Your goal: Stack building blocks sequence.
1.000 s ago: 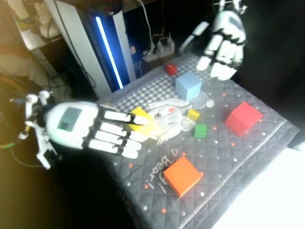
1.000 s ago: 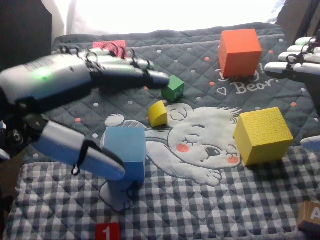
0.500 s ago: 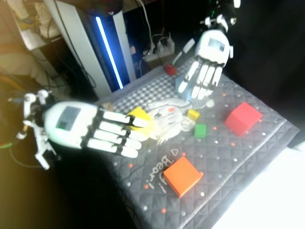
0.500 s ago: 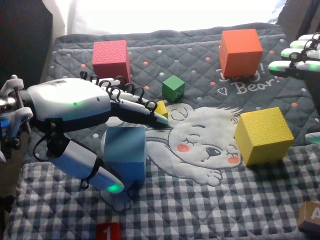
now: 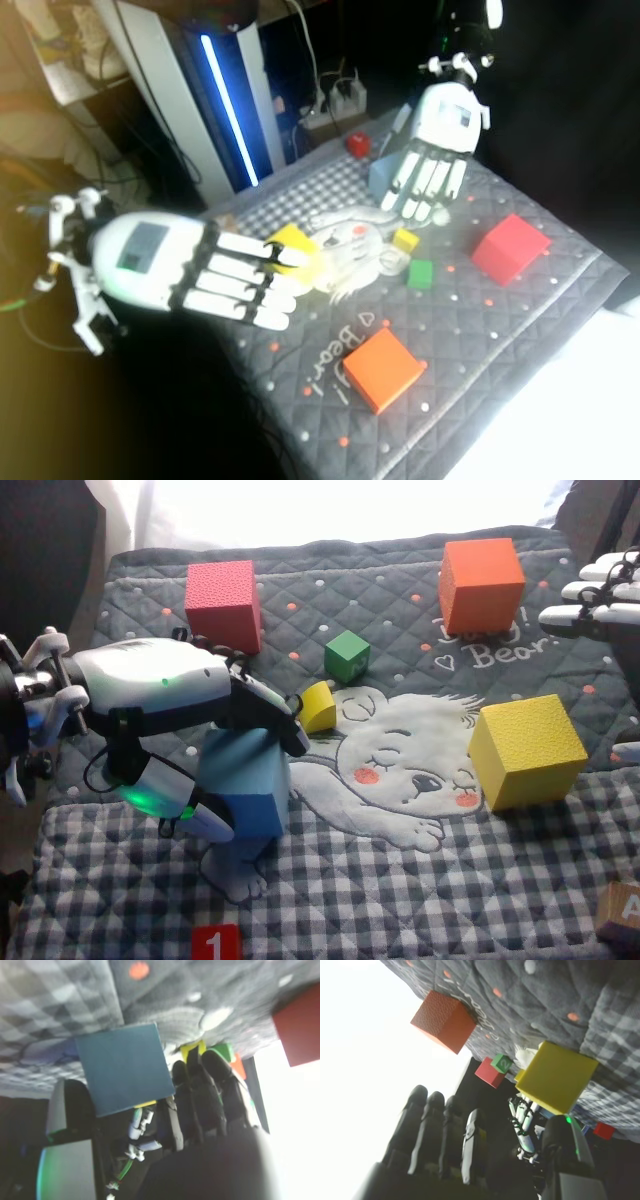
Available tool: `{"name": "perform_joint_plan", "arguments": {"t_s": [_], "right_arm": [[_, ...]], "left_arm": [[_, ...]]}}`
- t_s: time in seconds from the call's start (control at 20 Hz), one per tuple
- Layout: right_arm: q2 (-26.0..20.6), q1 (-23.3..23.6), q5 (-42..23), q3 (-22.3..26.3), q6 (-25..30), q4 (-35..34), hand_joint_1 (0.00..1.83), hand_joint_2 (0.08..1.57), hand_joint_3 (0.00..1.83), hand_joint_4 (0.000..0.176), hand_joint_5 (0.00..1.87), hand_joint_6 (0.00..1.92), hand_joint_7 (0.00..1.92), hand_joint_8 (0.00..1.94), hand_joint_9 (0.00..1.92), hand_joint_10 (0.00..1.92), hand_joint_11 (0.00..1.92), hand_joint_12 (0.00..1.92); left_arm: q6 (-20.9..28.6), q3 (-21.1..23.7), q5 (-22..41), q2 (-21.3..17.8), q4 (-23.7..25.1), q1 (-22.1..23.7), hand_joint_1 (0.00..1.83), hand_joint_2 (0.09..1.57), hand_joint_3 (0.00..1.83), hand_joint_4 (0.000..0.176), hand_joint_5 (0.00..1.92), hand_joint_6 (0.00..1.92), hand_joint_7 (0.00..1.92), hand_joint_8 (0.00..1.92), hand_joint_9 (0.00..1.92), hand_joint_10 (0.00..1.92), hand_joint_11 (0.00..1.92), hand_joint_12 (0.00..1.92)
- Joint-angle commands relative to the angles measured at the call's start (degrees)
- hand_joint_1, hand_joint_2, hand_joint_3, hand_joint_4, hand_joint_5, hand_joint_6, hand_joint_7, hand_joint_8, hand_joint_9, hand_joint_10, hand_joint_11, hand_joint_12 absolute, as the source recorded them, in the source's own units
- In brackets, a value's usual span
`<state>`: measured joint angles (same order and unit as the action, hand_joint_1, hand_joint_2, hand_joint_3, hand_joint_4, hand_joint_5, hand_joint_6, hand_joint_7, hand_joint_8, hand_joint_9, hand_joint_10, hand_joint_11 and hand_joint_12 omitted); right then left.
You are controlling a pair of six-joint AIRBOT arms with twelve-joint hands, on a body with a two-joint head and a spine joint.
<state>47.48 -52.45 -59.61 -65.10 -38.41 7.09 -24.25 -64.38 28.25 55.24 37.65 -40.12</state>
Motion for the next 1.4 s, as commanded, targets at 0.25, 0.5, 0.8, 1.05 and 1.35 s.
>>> {"name": "perform_joint_plan", "arguments": {"t_s": [0.25,0.5,0.8,1.05,1.35], "right_arm": [[-0.44,0.63,-6.53,-0.02,0.06,-2.12,0.78,1.08,0.01,0.066,0.32,0.0,0.29,0.0,0.23,0.0,0.15,0.12],[-0.33,0.63,-6.5,-0.04,0.06,-2.26,0.85,1.08,0.0,0.075,0.33,0.01,0.32,0.01,0.26,0.01,0.18,0.12],[0.37,0.63,-6.46,-0.69,0.05,-2.21,0.81,1.09,0.0,0.081,0.34,0.01,0.34,0.01,0.29,0.01,0.2,0.12],[0.93,0.63,-6.46,-1.13,0.05,-2.07,0.81,1.09,0.0,0.087,0.34,0.0,0.33,0.0,0.26,0.0,0.16,0.09],[1.42,0.7,-6.46,-1.51,0.05,-1.98,0.84,1.07,0.0,0.09,0.35,0.0,0.33,0.0,0.27,0.0,0.19,0.09]], "left_arm": [[-4.61,-0.84,9.49,-2.45,-9.52,3.22,1.23,1.16,0.01,0.0,1.03,0.85,0.75,1.43,0.63,1.43,0.66,1.5],[-12.38,-5.32,5.63,-2.62,-16.09,11.16,1.37,1.15,0.0,0.0,0.99,0.84,0.8,1.3,0.8,1.45,0.68,1.61],[-19.21,-13.76,-1.53,3.28,-23.18,17.34,1.34,1.17,0.0,0.0,1.01,0.87,0.7,1.37,0.76,1.47,0.65,1.68],[-19.48,-17.78,-4.02,6.68,-24.27,19.3,1.37,1.13,0.0,0.0,1.09,0.79,0.79,1.17,0.86,1.33,0.8,1.39],[-19.63,-19.9,-6.17,8.75,-24.24,19.66,1.38,1.12,0.0,0.0,1.12,0.7,0.8,1.19,0.88,1.32,0.77,1.46]]}}
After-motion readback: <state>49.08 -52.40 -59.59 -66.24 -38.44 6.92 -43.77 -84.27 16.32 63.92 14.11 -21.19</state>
